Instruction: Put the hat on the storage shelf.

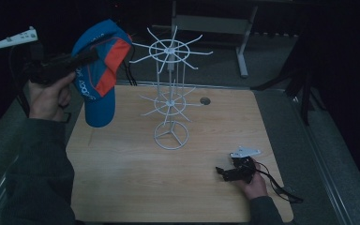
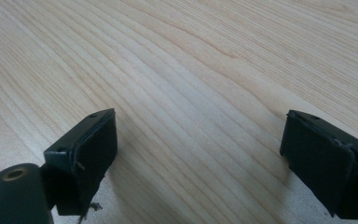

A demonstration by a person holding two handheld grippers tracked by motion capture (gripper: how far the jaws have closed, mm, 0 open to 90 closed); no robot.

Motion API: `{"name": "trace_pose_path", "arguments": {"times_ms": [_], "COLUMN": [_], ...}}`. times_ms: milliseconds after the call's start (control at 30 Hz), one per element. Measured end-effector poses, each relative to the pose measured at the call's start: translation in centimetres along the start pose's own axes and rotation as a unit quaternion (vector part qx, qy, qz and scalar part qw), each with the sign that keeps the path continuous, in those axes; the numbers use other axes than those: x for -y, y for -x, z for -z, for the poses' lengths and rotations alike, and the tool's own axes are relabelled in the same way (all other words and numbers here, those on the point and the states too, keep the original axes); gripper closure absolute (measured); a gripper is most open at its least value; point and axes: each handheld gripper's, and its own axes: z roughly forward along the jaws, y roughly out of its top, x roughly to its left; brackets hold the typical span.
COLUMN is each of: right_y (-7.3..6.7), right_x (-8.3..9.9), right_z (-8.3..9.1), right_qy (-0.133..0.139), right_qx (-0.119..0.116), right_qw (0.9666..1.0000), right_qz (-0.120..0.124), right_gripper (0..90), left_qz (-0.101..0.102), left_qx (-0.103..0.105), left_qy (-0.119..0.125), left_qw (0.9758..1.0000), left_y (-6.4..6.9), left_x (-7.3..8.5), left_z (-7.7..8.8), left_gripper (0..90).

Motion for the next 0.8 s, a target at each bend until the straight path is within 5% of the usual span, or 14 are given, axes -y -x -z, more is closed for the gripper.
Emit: {"name": "trace_pose_path", "arguments": {"times_ms": [367, 800], "right_y": [0.0, 0.0], "right_x": [0.0, 0.0], "right_z": [0.0, 0.0], "right_qy": [0.000, 0.000], "right_qx": [0.000, 0.000], "right_qw": [1.0000, 1.0000], "right_qz": [0.000, 0.000], "right_gripper": [10.7, 10.7], "left_qz": [-0.013, -0.008], "left_qx": [0.023, 0.002], "left_qy": [-0.027, -0.082], "left_qw": [0.9993, 0.9966], "left_y": [-0.1, -0.5], "left_x": [0.5, 1.0], "left_z": [-0.3, -1.1], "left_gripper": [87.3, 79.7]}}
